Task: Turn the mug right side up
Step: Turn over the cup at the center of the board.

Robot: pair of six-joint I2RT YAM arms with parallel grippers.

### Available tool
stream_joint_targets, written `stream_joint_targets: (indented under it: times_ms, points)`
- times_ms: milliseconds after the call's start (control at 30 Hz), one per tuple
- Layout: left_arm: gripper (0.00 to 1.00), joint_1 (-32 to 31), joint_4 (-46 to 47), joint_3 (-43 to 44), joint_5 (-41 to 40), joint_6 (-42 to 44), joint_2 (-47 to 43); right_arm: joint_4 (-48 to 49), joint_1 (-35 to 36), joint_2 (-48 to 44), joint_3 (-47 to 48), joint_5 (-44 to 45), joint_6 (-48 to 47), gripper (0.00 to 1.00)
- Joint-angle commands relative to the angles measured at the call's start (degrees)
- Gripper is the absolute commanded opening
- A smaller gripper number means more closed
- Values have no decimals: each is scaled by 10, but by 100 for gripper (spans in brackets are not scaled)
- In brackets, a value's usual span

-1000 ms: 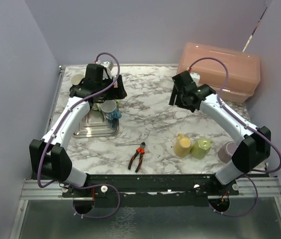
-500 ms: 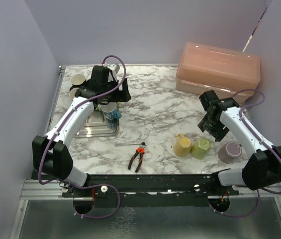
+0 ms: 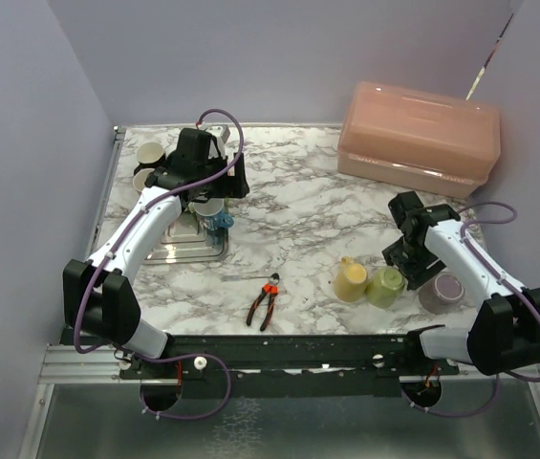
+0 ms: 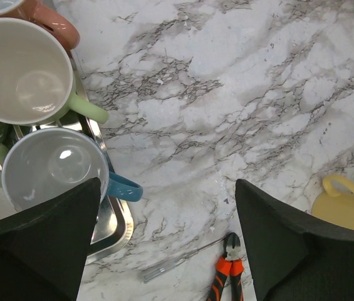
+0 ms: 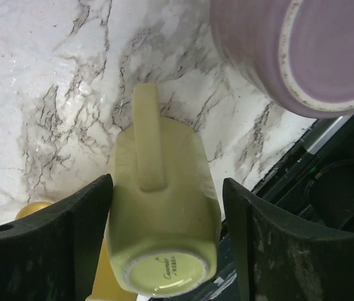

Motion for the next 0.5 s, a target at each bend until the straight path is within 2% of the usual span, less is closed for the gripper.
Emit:
stream_joint_targets:
  times_ms: [0, 333, 467]
  points:
    - [88, -2, -3, -6, -20, 11, 2, 58, -12, 20, -23, -41, -5, 68]
    - [88, -1, -5, 1, -29, 8, 8, 92, -13, 61, -19, -42, -62, 51]
    - [87, -2, -5, 2, -30, 7, 9, 101, -13, 70, -16, -45, -68, 37]
